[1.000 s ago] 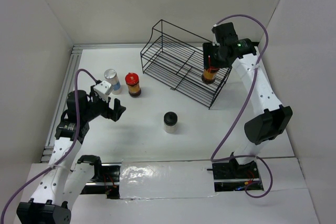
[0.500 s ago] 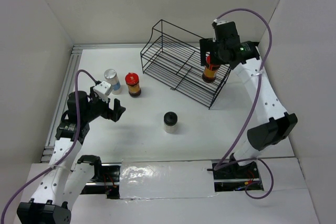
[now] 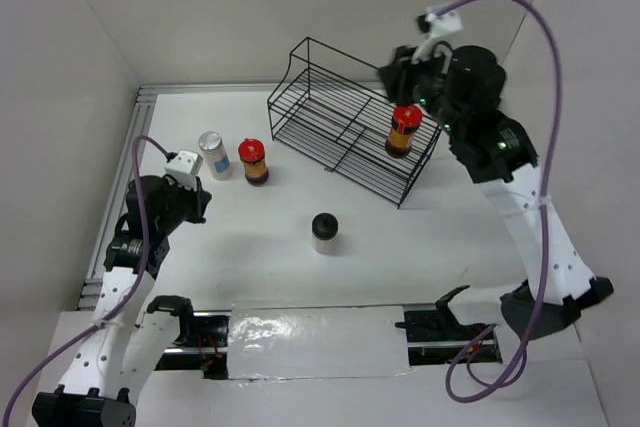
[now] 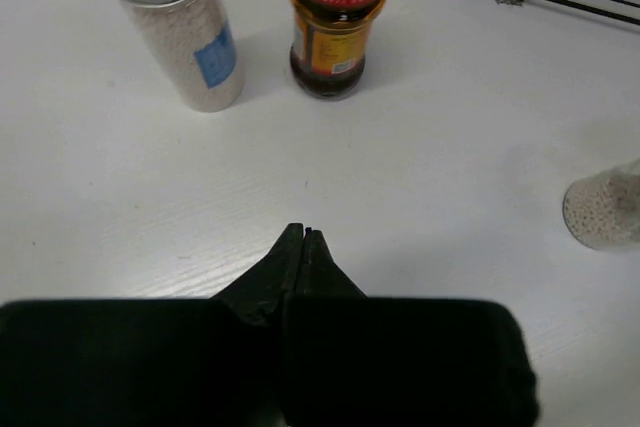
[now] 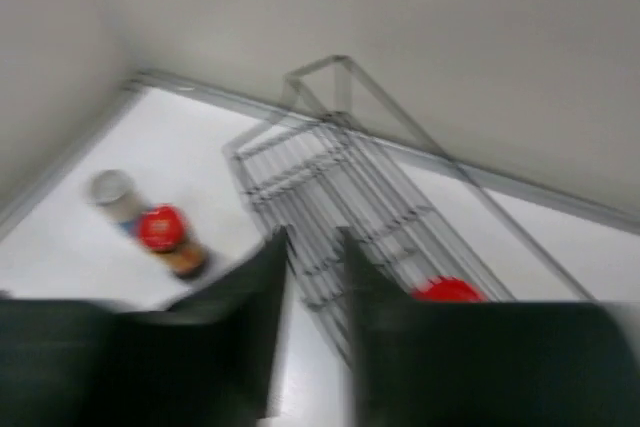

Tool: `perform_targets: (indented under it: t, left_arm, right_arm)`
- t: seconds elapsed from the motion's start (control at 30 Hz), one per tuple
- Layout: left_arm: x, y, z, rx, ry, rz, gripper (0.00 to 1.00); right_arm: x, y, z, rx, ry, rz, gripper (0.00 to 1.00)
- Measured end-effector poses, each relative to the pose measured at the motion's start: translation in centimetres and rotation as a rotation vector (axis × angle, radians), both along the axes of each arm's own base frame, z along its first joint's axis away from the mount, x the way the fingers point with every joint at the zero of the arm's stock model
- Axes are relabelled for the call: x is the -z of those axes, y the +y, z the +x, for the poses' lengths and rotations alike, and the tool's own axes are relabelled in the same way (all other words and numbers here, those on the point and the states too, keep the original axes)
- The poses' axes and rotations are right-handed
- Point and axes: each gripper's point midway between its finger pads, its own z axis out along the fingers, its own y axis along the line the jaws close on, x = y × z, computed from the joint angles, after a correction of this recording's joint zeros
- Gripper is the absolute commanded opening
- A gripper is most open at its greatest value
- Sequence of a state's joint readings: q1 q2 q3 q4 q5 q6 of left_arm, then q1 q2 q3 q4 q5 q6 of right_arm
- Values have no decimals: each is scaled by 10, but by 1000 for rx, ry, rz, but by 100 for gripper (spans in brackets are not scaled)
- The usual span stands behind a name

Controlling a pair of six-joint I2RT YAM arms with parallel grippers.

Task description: Organize the condiment bottles

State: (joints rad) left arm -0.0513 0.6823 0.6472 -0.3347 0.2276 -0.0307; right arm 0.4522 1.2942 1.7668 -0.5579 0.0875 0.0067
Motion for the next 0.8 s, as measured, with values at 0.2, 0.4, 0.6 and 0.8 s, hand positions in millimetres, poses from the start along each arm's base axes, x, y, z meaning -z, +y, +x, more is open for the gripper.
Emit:
perform_targets:
  t: [0.2,0.4,0.6,0.8]
  left_arm:
    - [18,19,2,-110,75,38,22]
    - [30,27,-2,-134,125,68,71]
    - [29,23,-2,-108,121,63,72]
    - [32,19,-1,-83,130,62,72]
  right_arm:
    - [65,129,4,-326,112,-116,100]
    - [201,164,-19,-378,421,-316,100]
    - [279,147,-69,-300,663,-390,100]
    - [323,130,-96,-253,792,-402,100]
